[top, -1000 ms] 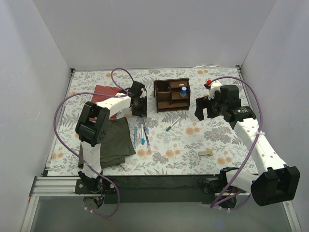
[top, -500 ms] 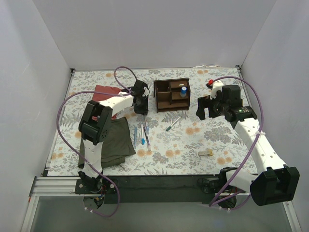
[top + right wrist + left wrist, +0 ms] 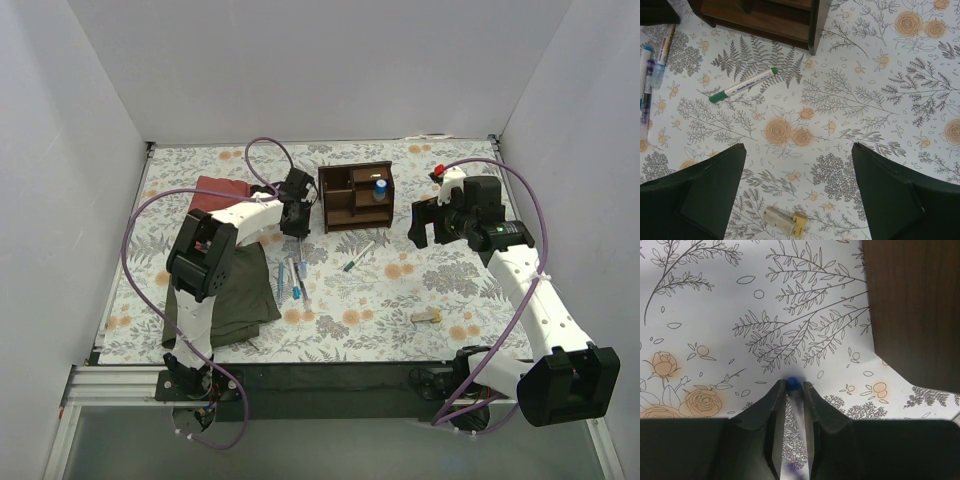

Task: Sort the stationery into containers
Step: Pick up the pen from the center of the board.

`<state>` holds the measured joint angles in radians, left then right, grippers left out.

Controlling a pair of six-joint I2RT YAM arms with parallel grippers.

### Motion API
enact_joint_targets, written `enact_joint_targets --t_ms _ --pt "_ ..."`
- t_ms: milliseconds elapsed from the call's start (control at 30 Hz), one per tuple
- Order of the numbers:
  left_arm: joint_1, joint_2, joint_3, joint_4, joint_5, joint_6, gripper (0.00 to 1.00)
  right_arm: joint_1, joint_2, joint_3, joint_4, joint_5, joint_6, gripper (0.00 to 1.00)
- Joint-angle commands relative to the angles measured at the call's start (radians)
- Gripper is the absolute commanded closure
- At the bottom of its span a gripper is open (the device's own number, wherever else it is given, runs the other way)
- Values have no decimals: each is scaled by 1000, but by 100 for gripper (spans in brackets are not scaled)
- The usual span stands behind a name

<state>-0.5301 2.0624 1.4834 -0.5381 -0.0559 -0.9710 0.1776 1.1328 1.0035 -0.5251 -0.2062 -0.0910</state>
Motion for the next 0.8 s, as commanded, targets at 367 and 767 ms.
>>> enact_joint_targets --t_ms 367,767 --pt "-8 -107 -28 -8 14 55 100 -13 5 38 14 -4 -27 5" --pt "25 -195 354 9 122 152 100 -13 90 165 4 27 -32 7"
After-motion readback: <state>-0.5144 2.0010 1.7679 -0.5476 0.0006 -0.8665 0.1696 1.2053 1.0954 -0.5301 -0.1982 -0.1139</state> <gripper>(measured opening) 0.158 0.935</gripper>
